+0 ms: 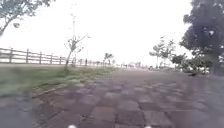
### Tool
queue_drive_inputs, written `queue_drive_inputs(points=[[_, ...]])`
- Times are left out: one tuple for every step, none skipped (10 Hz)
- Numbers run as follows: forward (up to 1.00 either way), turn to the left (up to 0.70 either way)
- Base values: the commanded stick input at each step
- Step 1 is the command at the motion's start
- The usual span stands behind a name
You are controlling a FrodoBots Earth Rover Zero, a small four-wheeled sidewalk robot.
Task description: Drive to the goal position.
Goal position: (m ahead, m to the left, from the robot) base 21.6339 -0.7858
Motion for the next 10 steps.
queue_drive_inputs(points=[[1.0, -0.36], [1.0, -0.05], [1.0, -0.22], [1.0, -0.2], [1.0, 0.0], [1.0, -0.32], [1.0, 0.04], [1.0, 0.04], [1.0, 0.04], [1.0, 0.04]])
